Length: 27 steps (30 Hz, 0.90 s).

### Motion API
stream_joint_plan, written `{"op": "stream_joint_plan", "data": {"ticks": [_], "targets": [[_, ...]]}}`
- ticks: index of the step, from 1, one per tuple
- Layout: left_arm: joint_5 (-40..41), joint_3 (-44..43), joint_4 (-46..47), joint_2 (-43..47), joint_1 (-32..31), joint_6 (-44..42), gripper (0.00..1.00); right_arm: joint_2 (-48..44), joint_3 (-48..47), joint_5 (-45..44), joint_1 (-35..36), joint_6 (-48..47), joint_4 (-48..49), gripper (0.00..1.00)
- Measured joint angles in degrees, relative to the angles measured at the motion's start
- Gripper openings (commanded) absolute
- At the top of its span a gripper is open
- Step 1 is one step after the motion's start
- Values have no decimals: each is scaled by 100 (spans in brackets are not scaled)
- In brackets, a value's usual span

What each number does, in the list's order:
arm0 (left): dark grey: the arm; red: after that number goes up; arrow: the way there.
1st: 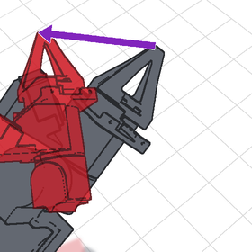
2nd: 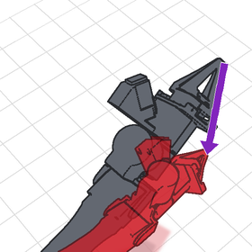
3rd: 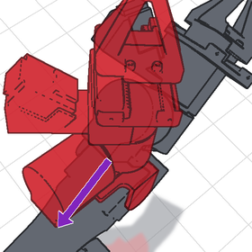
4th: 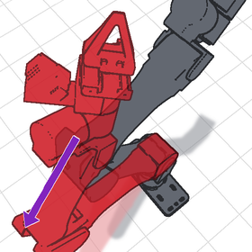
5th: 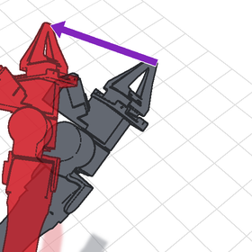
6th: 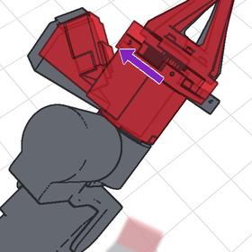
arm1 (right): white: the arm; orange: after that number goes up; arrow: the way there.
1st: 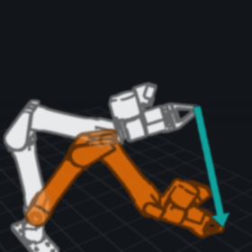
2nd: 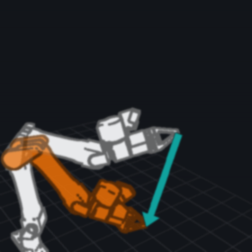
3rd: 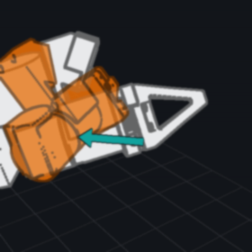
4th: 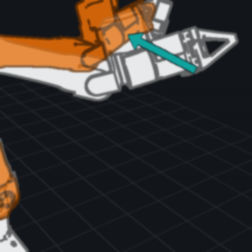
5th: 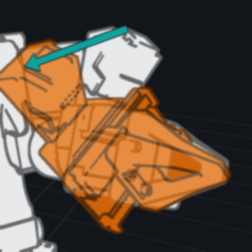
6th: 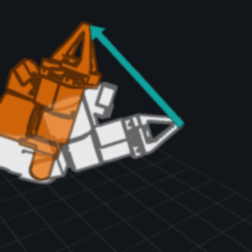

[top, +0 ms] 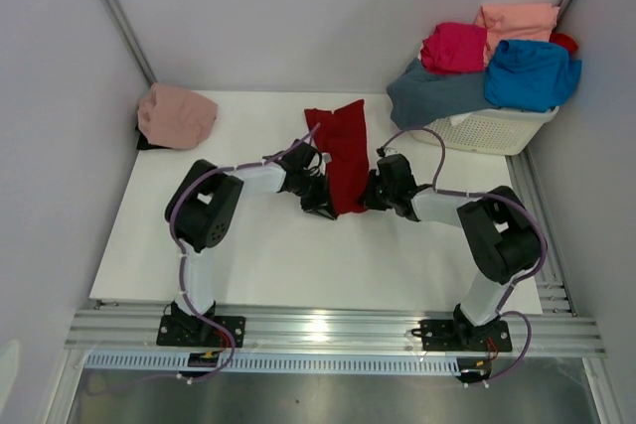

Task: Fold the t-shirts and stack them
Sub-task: Grab one side of the 2/3 rectangular tshirt with both arms

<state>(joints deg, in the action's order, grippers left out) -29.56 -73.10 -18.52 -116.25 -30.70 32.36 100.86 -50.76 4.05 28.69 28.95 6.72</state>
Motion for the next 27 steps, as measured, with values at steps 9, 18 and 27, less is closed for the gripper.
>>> {"op": "stream_joint_plan", "data": {"ticks": [9,18,27], "targets": [[-146,1102,-122,745,-428,-140,1,-962,737,127,442,-9,-514,0],[-275,2728,-319,2903,-920,-81,5,-3512,1475,776,931,216,-2061,0],[-348,3051,-415,4105,-1016,66,5,-4415,1475,1036,962,350,-2846,0]]}}
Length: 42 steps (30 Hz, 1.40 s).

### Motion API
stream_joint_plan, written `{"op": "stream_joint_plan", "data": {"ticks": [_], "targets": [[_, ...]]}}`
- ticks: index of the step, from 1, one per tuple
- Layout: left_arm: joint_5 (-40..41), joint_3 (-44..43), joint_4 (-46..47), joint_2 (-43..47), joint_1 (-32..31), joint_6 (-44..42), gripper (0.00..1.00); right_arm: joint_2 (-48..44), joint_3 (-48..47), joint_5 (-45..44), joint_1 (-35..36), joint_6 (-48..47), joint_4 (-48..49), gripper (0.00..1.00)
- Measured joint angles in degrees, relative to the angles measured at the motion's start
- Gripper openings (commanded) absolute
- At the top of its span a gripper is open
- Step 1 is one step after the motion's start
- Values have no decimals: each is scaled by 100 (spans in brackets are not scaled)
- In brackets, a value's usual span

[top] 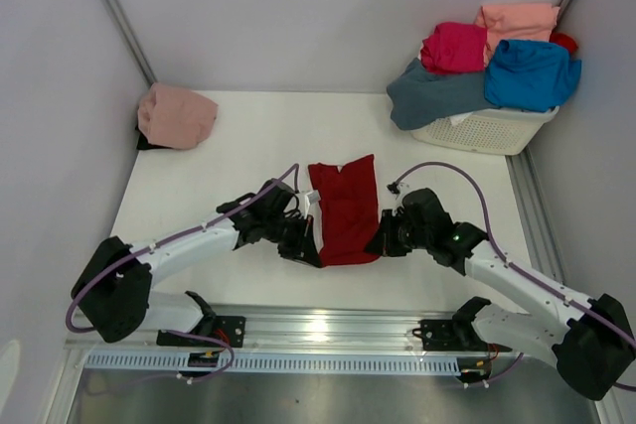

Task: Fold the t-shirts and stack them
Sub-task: Grab one side of the 2/3 rectangular tshirt with both arms, then fold the long partially folded tshirt into a neat square

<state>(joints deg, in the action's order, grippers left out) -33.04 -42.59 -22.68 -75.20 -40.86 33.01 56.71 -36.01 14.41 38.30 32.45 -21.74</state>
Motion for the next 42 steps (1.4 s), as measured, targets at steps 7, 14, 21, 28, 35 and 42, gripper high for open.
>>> {"op": "stream_joint_plan", "data": {"ticks": [7,14,21,28,35,42], "targets": [[214,-155,-210,-2,-2,2,4,326,-15,-17,0,-15,107,0],[485,-354,-293,-15,0,-7,3,614,-485,-424,-13,-304,101,0],[789,-1040,-490,-254,79,-162,3,850,-901,-553,-356,-584,127,0],[846,-1749,-798,-514,496,-413,3,1266,-1303,-627,-516,-763,345,0],[776,-2295,-960,-780,846,-616,3,1624,-1714,-588,-772,-833,625,0],[719,-2894,-955,-1314,1150,-726,1,2452,-2374,-487,-1073,-885,964,0]]}}
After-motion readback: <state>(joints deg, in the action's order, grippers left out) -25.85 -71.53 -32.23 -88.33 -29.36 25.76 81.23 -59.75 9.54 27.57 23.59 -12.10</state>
